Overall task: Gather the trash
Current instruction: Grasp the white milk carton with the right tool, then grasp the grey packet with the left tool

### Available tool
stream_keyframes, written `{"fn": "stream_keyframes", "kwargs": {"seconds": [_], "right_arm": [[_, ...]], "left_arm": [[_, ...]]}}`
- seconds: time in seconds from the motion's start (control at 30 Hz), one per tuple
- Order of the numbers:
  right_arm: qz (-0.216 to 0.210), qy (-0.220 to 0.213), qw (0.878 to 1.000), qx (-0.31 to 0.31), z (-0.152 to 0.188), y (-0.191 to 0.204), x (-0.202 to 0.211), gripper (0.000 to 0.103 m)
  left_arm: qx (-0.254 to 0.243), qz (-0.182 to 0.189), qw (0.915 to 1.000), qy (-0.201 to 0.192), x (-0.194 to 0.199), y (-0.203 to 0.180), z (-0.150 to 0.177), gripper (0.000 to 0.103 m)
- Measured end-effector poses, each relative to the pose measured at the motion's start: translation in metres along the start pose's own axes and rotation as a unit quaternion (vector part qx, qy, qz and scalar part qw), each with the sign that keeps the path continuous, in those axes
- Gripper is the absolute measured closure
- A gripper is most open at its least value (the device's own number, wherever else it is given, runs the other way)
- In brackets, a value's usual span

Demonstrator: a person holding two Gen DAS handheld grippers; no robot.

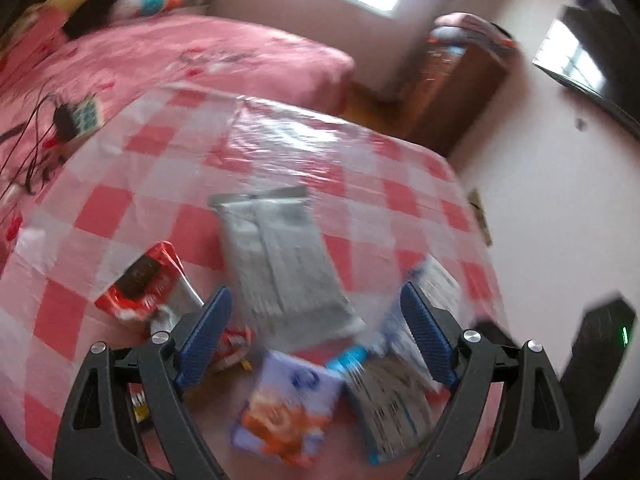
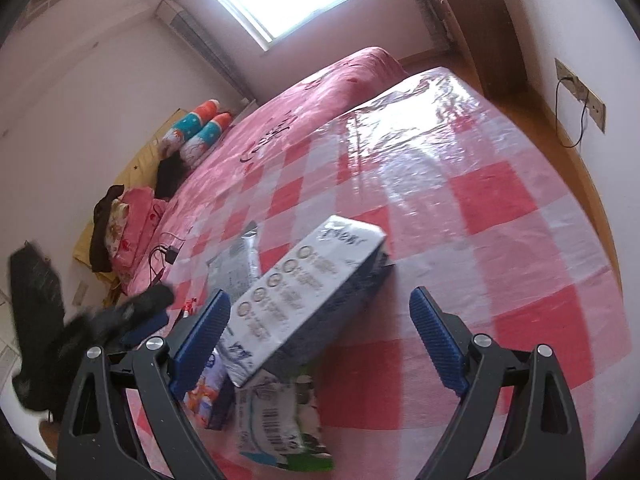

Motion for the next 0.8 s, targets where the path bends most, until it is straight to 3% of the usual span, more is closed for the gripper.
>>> {"fn": "stream_keyframes", "kwargs": {"seconds": [0.07, 0.4, 0.7, 0.8], "right_arm": [[0.0, 0.001, 1.0, -0.001, -0.001, 0.006, -0.004, 0.013], [0.042, 0.011, 0.999, 0.016, -0.003, 0.02, -0.031, 0.013], [0.047, 0.031, 0.998, 0.042, -0.004, 0.018, -0.047, 0.009], [0.066, 0.029, 0.996, 0.058, -0.007, 0.011, -0.041, 0.008]], "left_arm": [[0.016, -0.01, 0.9998, 0.012, -0.011, 0.004, -0.01, 0.017], [-0.033, -0.085, 0.9935, 0.067, -0.064, -0.003, -0.02, 0.017], [-0.09, -0.16, 0.9822, 0.039, -0.079, -0.011, -0.026, 0.017], [-0.068, -0.157, 0.9842, 0.044, -0.082, -0.001, -0.028, 0.017]]}}
Point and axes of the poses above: each gripper's, at about its wrist camera, not at the fingertips, and x roughly against the way its jaws point, y to its left, z to its underside, the point moved 6 cm from there along -x, roughly the way its jaws point, and after that the axes turned 6 degrees about y, right-handed, at the moved point
